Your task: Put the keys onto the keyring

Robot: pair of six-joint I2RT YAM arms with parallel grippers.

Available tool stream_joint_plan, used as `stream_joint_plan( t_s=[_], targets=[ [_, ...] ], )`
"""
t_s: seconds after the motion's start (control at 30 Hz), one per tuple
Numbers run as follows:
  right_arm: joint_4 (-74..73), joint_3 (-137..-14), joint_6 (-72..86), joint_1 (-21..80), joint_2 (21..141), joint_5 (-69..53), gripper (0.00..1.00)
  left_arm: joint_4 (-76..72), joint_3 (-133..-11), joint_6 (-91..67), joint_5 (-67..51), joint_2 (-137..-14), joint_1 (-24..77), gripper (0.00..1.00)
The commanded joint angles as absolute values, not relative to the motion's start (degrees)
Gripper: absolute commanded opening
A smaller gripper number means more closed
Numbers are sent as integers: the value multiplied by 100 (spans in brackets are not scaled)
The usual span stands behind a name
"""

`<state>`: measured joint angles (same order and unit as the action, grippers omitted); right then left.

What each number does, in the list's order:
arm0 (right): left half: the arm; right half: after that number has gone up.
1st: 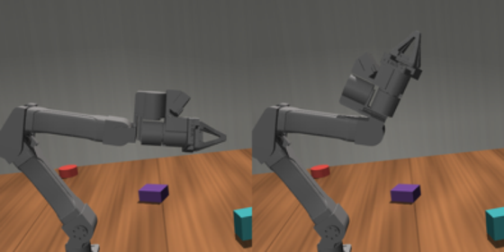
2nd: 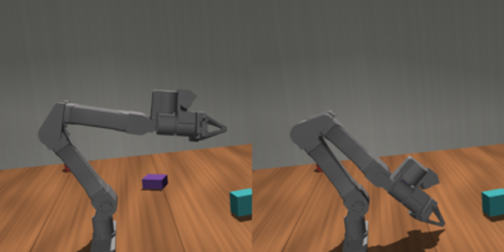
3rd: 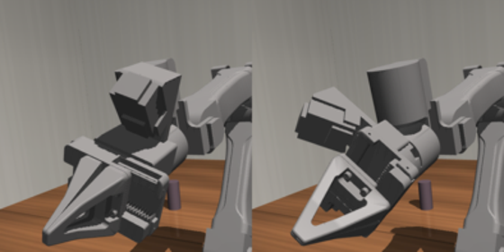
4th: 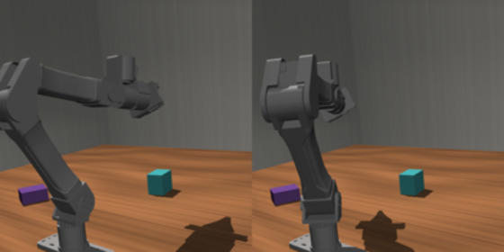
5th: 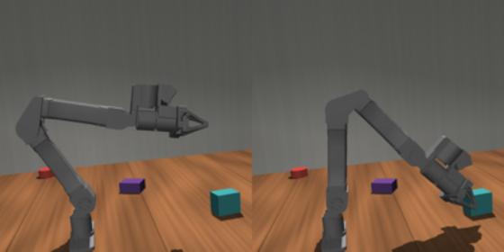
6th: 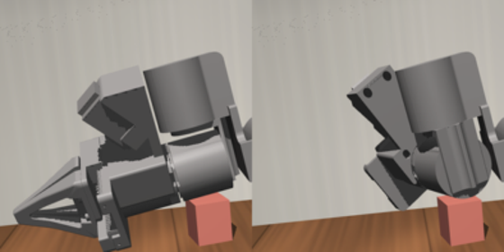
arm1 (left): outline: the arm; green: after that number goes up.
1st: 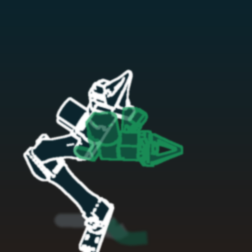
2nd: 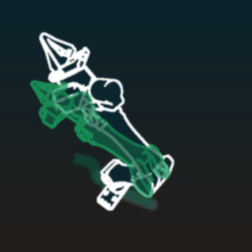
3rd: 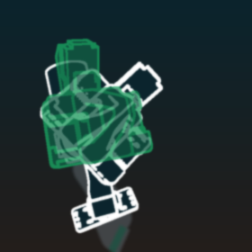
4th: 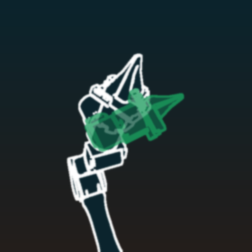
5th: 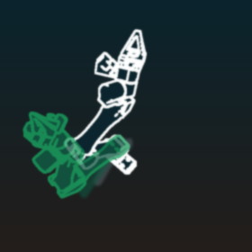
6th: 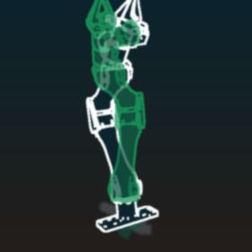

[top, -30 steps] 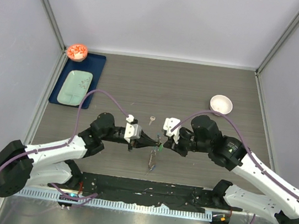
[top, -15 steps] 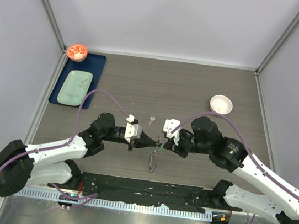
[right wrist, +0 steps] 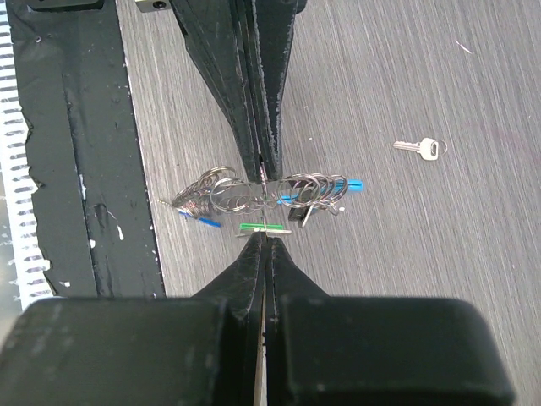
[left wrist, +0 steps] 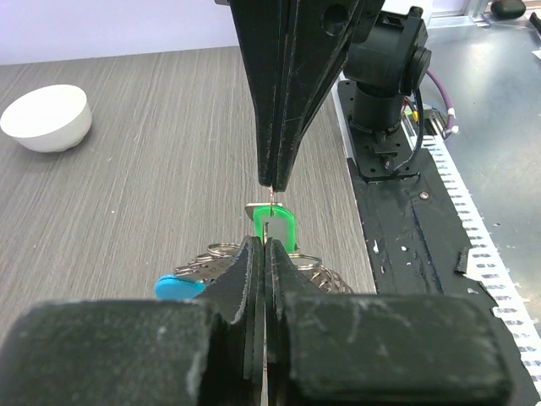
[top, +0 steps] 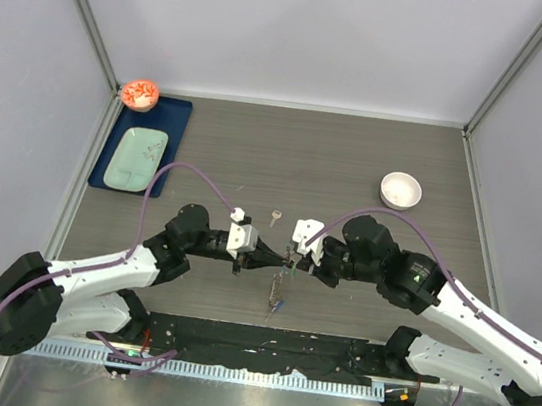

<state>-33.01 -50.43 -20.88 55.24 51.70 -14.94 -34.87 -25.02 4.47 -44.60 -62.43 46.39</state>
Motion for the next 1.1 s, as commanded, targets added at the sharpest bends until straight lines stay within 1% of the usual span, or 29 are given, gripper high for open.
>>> stream_joint_plan(
  t_s=[0.0,1.07],
  targets=[
    [-3129,-5036,-2144,5599,5098,-1301,1,-3885,-2725,378,-4526,-6258,4632,0],
    [-2971,-5062,-2127,5739,5291,-1134,1,-4078,-2733,255,-4605,-6302,4632,0]
  ],
)
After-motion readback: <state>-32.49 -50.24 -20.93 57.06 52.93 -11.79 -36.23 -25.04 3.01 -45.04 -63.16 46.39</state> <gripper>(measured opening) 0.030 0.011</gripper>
